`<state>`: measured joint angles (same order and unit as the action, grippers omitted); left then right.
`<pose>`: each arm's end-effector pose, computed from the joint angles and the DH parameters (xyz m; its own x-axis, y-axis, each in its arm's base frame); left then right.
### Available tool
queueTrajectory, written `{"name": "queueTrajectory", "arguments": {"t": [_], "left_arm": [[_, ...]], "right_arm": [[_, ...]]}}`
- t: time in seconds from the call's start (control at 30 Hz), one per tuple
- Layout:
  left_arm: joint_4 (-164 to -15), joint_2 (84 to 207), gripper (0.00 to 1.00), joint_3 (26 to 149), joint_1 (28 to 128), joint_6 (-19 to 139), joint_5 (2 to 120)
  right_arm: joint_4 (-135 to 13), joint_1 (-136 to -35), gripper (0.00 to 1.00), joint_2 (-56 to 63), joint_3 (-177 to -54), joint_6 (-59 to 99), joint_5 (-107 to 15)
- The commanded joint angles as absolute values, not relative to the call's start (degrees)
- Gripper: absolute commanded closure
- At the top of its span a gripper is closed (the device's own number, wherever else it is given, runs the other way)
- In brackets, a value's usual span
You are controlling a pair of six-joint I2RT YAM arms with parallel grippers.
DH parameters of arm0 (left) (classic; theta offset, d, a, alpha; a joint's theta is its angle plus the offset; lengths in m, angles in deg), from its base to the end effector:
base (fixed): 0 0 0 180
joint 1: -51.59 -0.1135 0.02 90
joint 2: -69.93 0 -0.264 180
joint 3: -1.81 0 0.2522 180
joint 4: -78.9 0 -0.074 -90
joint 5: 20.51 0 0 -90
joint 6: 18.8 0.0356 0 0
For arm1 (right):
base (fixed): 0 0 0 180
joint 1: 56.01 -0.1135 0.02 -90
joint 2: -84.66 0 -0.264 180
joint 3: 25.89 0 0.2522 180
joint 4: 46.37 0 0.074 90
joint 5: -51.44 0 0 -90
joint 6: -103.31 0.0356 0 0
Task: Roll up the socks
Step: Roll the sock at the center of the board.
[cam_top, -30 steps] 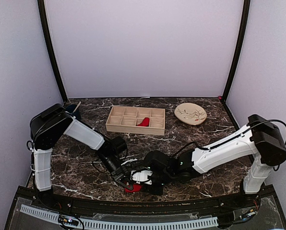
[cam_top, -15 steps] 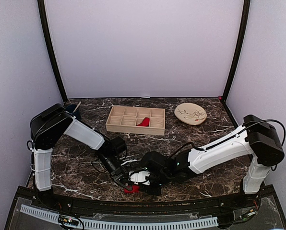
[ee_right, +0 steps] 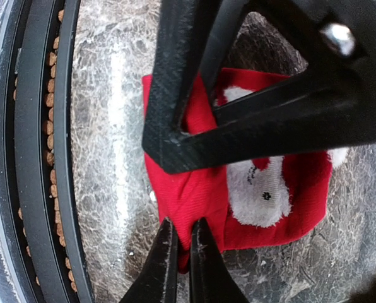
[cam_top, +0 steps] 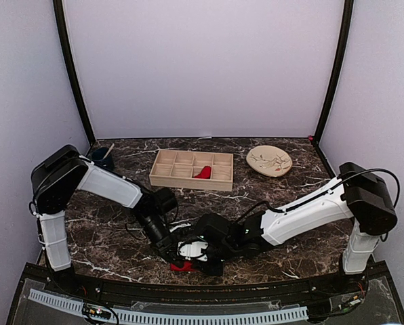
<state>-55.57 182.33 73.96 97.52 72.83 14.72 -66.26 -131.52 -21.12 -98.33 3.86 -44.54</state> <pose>0.2017 -0.2502 0.1003 -0.6804 0.7264 -0.0967 0.4758 0.3375 -0.8122 0.0885 0.3572 0.1413 -0.0370 -0.7960 -0.6042 -0.9982 0.0586 -0.0160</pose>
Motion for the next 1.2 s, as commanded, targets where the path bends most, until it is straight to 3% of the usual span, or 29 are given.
{"name": "queueTrajectory", "arguments": {"t": [0.0,1.17], "left_arm": [[-52.63,182.43,0.70,73.17,97.03,70.60,33.76],[-46.25,174.95,0.66,73.34,97.03,65.25,38.41]], "right_arm": [[-68.36,-132.18,0.94,-22.83,-98.59,3.73,-45.09],[-70.95,-128.99,0.96,-28.16,-102.65,9.37,-44.87]]}}
